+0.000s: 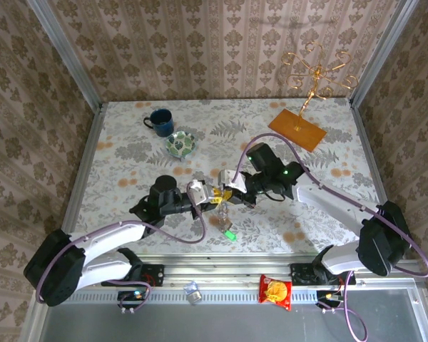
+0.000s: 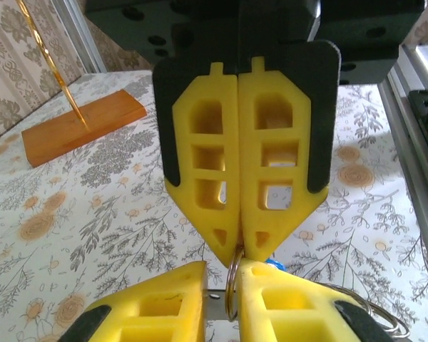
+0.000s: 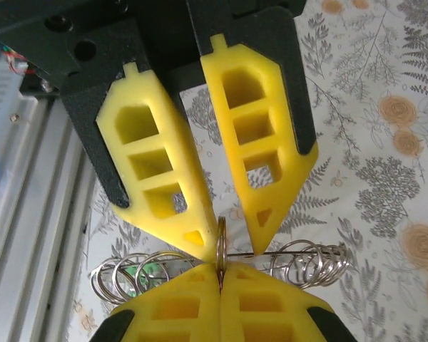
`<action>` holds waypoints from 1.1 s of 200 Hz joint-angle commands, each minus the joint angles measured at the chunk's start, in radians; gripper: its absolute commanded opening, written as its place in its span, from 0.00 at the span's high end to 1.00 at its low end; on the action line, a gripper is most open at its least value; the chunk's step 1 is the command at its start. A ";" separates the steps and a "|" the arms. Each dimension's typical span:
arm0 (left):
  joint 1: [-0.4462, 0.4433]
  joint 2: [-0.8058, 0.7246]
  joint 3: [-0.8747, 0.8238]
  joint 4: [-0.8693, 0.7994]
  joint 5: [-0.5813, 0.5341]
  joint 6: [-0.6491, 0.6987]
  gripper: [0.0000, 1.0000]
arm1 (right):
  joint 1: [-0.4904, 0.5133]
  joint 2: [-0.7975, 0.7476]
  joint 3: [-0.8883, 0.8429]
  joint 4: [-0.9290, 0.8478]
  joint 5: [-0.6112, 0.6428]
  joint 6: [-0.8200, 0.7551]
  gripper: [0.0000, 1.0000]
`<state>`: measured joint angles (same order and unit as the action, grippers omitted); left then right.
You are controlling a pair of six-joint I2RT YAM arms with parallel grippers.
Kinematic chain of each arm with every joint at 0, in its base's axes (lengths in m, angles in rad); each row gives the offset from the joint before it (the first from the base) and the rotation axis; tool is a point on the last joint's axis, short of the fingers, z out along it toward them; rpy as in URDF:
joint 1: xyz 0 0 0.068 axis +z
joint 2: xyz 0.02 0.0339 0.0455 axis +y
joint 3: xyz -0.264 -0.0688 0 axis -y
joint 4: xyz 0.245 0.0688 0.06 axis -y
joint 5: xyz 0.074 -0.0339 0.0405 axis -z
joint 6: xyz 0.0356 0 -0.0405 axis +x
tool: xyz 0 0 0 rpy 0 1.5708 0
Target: Put the keys on the keyring
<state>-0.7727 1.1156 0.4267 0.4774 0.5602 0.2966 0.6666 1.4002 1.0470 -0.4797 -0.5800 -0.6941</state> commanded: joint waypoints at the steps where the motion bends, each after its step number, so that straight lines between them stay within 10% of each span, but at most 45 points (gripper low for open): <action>1: -0.010 -0.003 0.046 -0.153 -0.002 0.087 0.87 | 0.065 0.049 0.101 -0.173 0.062 -0.125 1.00; 53: -0.005 -0.003 0.072 -0.219 0.013 0.125 1.00 | 0.061 0.001 0.099 -0.127 0.032 -0.055 1.00; 84: -0.007 -0.027 0.016 -0.092 0.003 0.084 1.00 | -0.014 -0.061 -0.041 0.050 -0.040 0.103 0.66; 220: -0.005 -0.011 -0.086 0.192 -0.014 -0.049 1.00 | -0.035 -0.029 -0.243 0.326 -0.035 0.249 0.61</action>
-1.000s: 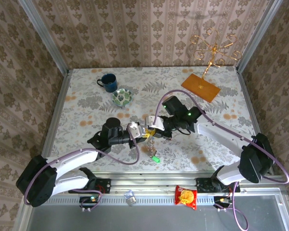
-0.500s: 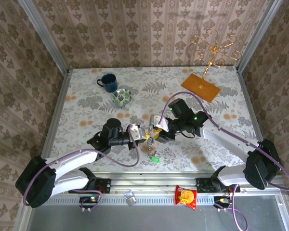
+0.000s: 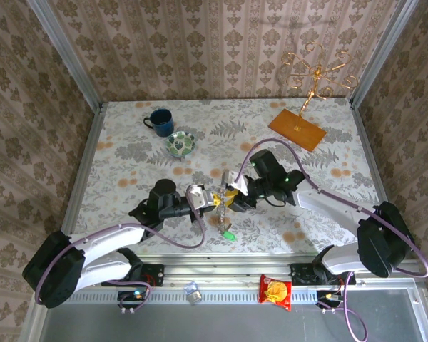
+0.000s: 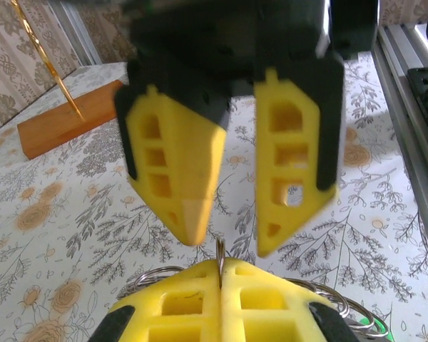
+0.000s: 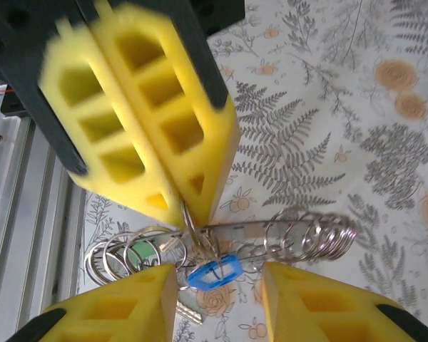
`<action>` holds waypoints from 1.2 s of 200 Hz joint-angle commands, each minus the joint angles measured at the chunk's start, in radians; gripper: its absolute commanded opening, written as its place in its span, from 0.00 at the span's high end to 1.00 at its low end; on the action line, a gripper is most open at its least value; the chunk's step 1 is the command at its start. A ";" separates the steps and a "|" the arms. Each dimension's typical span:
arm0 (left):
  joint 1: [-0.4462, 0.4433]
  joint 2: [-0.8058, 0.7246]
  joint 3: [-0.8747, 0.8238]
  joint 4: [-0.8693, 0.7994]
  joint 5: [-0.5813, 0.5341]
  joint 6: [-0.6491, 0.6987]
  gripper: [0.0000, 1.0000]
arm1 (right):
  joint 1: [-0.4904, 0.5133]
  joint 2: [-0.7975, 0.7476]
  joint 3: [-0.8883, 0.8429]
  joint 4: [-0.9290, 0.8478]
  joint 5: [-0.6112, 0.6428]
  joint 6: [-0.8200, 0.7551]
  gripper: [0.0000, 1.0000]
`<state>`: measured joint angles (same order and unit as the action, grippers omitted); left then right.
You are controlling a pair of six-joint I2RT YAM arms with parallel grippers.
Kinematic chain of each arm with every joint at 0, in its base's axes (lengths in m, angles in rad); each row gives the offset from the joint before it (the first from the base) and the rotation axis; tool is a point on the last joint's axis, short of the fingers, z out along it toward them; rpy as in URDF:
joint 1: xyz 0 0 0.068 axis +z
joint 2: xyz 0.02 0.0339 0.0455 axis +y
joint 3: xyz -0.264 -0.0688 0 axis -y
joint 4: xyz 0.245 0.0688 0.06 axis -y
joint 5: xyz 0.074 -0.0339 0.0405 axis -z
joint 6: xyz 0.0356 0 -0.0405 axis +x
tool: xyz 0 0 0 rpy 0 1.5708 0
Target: Put the keys on the keyring
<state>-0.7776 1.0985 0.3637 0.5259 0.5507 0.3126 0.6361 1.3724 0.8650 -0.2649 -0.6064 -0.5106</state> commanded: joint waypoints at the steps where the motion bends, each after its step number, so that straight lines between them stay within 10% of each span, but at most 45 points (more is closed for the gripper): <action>1: 0.001 0.007 -0.024 0.146 -0.005 -0.066 1.00 | -0.004 -0.001 -0.064 0.114 -0.008 0.067 0.61; 96: -0.004 0.036 -0.034 0.200 -0.017 -0.089 1.00 | 0.040 0.072 -0.123 0.304 0.088 0.113 0.61; 157: -0.007 0.038 -0.036 0.197 -0.055 -0.091 1.00 | 0.045 0.024 -0.150 0.310 0.149 0.107 1.00; 205: -0.005 0.008 -0.038 0.165 -0.103 -0.094 1.00 | 0.046 -0.057 -0.083 0.124 0.245 0.070 1.00; 240: -0.002 -0.058 -0.075 0.175 -0.206 -0.131 0.40 | 0.064 -0.092 0.066 -0.092 0.343 0.002 1.00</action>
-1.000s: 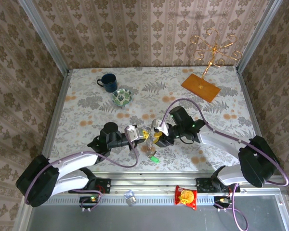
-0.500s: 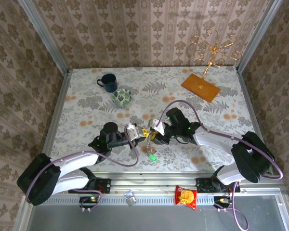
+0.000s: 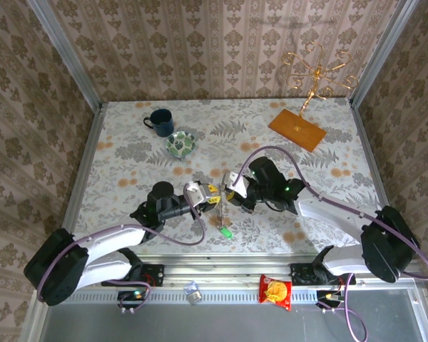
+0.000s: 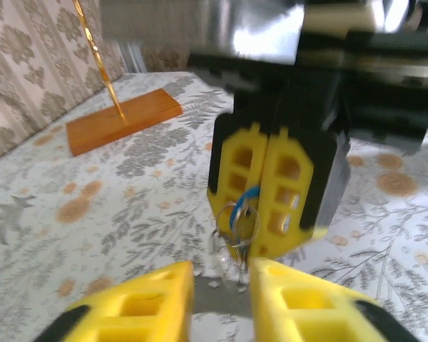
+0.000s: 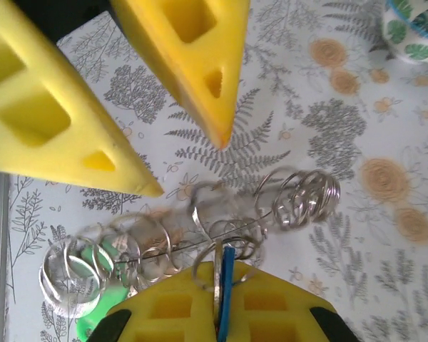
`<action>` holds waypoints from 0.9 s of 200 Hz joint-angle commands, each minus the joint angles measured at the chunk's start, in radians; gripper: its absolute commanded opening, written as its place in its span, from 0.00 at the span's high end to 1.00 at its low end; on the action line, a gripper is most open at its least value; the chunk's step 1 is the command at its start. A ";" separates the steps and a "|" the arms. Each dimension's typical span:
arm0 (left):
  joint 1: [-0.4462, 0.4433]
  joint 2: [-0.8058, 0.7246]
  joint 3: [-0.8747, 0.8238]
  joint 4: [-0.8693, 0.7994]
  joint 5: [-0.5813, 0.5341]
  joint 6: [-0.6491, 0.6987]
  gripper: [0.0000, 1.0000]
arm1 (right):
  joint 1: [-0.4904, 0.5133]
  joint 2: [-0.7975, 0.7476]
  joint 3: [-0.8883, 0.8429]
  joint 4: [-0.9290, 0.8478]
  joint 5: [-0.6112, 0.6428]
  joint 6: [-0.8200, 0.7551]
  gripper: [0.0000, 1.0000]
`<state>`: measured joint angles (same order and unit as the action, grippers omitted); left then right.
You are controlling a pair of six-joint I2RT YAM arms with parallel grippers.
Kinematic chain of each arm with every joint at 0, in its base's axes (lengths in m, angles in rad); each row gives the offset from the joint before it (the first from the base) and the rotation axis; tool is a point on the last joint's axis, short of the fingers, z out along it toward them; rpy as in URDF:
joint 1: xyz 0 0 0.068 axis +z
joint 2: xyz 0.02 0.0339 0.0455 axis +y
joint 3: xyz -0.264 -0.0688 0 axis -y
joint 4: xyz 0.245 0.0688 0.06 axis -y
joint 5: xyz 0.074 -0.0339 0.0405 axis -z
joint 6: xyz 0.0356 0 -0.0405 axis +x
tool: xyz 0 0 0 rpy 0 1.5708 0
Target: Put the keys on the keyring
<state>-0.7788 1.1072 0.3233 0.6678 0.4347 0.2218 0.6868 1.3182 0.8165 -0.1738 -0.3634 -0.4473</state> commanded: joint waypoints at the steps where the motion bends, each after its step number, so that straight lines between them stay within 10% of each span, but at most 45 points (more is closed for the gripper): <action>1: -0.002 -0.071 -0.038 0.034 -0.096 -0.040 0.37 | 0.014 -0.038 0.120 -0.189 0.103 -0.063 1.00; 18: 0.002 -0.161 -0.063 0.020 -0.212 -0.060 0.00 | 0.033 -0.018 0.208 -0.282 0.137 -0.089 1.00; 65: 0.066 -0.530 -0.021 -0.367 -0.758 -0.090 0.00 | 0.144 0.119 0.453 -0.300 0.115 -0.044 1.00; 107: 0.188 -0.698 0.062 -0.667 -1.020 -0.112 0.00 | 0.267 0.322 0.611 -0.117 0.038 0.097 1.00; 180: 0.346 -0.674 0.090 -0.773 -1.062 -0.146 0.00 | 0.206 0.471 0.495 -0.144 0.143 0.018 1.00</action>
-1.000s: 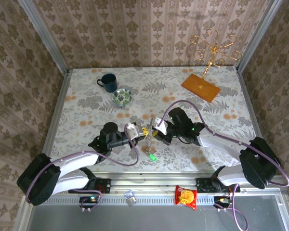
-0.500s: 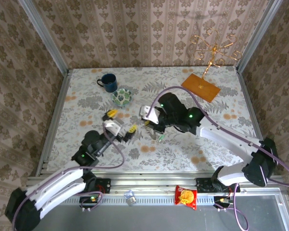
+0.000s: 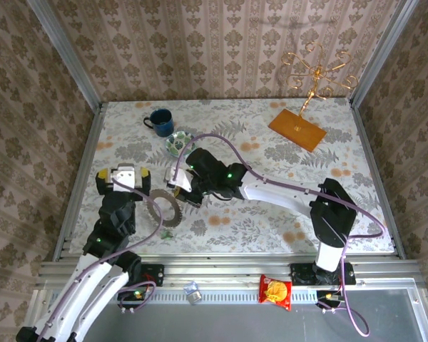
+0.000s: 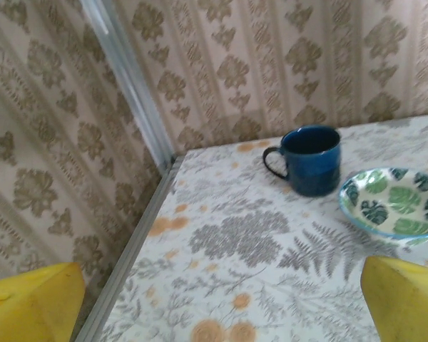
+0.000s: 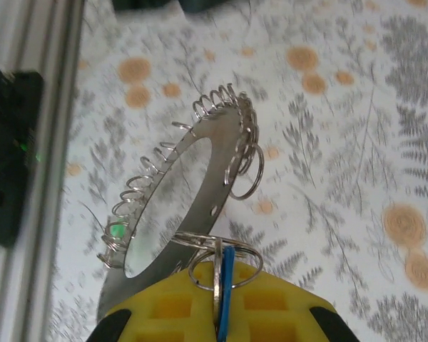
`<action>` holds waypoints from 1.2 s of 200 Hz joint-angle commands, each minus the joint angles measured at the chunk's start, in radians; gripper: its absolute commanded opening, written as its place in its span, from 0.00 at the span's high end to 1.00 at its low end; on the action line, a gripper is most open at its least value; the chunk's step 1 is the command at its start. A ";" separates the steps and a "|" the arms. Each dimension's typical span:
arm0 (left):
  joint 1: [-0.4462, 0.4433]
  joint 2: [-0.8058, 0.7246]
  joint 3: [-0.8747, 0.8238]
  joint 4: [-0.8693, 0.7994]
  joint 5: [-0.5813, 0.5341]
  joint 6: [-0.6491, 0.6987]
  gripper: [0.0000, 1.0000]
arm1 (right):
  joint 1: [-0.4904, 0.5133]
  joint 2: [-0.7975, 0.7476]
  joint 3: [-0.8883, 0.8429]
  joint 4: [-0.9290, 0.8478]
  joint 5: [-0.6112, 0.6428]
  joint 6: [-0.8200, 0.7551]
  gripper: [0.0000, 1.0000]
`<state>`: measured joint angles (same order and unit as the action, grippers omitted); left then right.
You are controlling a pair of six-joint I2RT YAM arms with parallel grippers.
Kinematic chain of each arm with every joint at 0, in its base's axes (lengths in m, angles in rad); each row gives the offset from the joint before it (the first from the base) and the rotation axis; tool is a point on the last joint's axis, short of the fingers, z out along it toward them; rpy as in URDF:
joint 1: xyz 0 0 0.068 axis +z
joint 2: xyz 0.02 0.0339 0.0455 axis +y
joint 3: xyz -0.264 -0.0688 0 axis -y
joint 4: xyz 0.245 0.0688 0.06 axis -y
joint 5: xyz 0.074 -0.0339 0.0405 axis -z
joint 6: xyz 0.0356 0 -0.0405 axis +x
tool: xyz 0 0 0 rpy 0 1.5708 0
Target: Put the keys on the keyring
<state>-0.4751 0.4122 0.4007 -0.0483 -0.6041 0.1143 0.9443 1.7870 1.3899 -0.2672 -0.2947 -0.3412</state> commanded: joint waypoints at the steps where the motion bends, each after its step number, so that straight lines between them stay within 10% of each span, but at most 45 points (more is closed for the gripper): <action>1: 0.045 0.021 0.012 -0.057 -0.022 -0.039 0.00 | -0.054 0.002 -0.083 -0.055 0.079 -0.095 1.00; 177: 0.169 0.273 -0.063 0.113 0.146 -0.019 0.00 | -0.215 -0.060 -0.419 -0.395 0.607 -0.414 0.87; 240: 0.211 0.325 -0.076 0.171 0.193 -0.016 0.00 | -0.294 -0.199 -0.431 -0.415 0.502 -0.360 0.50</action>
<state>-0.2886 0.7311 0.3359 0.0624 -0.4477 0.0895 0.6979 1.6993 0.9791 -0.6102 0.2764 -0.7280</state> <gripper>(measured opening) 0.999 0.453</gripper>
